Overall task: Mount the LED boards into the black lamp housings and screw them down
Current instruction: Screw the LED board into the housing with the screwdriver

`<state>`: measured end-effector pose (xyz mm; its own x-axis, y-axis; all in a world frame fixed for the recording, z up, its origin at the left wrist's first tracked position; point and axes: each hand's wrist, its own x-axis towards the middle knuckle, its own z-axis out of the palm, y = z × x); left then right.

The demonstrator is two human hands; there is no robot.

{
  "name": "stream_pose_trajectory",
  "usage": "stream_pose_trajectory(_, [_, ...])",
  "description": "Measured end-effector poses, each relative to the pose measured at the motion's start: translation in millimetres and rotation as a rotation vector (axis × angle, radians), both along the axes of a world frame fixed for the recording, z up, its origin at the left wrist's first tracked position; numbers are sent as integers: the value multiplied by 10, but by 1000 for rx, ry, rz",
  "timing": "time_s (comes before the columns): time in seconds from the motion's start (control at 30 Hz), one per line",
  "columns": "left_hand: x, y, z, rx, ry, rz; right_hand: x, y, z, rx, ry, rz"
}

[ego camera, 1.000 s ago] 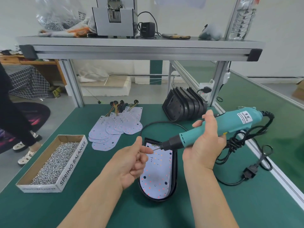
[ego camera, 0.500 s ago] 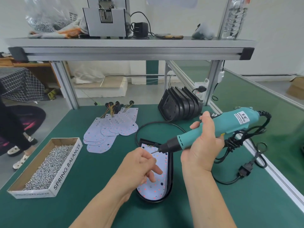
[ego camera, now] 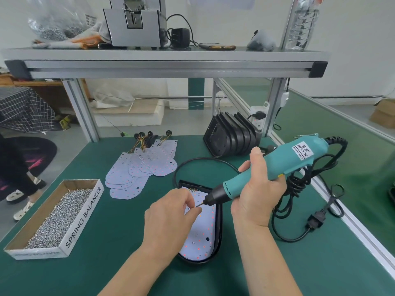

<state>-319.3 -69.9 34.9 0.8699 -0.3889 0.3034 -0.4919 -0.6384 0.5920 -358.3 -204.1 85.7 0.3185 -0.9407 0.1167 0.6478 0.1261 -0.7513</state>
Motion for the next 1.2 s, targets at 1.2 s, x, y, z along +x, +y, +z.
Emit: stream_pose_trajectory(1.2, [-77, -5, -23, 2, -309, -169, -9, -96, -119, 78, 8, 2])
